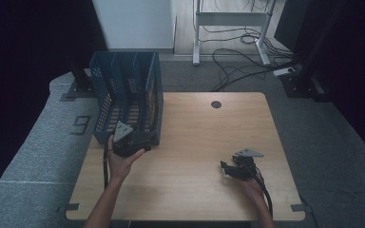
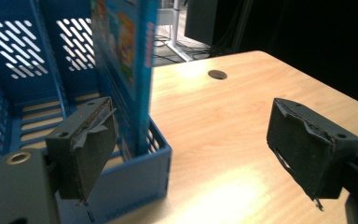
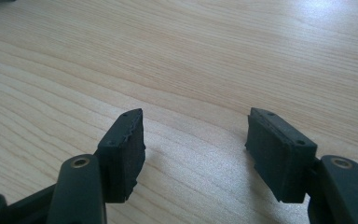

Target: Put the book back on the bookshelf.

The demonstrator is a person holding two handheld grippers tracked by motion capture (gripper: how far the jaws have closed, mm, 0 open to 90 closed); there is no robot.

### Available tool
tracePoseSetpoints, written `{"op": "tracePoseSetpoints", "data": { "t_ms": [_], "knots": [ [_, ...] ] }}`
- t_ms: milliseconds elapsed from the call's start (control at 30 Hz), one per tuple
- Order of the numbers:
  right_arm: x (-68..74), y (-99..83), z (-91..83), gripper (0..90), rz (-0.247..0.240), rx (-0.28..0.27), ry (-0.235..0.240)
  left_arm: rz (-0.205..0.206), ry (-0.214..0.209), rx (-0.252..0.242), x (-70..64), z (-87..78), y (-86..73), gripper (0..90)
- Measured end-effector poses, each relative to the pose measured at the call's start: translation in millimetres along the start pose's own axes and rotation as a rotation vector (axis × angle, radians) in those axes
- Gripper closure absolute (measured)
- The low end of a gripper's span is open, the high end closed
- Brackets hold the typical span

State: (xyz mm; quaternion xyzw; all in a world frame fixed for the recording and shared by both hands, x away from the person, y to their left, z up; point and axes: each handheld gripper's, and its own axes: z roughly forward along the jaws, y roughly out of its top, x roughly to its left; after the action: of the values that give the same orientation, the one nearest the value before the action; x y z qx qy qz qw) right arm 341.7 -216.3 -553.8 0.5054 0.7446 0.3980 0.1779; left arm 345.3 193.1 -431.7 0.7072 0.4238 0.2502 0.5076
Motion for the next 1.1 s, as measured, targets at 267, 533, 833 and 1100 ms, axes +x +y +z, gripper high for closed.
{"op": "tracePoseSetpoints", "data": {
  "t_ms": [267, 533, 833, 1100],
  "knots": [
    [0.2, 0.0, 0.1, 36.0, 0.0, 0.0, -0.001, 0.049, -0.068, 0.047, -18.4, -13.1, -18.8, 16.2],
    [0.2, 0.1, 0.1, 36.0, 0.0, 0.001, -0.001, 0.024, -0.104, 0.1, -25.5, -13.5, -49.7, 17.4],
    [1.3, 0.3, 0.5, 35.9, -0.003, 0.002, -0.008, 0.009, -0.109, 0.202, -29.4, -5.9, -87.5, 18.3],
    [1.5, 0.5, 0.7, 35.8, -0.004, 0.002, -0.008, 0.013, -0.097, 0.263, -27.5, -1.8, -102.6, 18.4]
  ]
}}
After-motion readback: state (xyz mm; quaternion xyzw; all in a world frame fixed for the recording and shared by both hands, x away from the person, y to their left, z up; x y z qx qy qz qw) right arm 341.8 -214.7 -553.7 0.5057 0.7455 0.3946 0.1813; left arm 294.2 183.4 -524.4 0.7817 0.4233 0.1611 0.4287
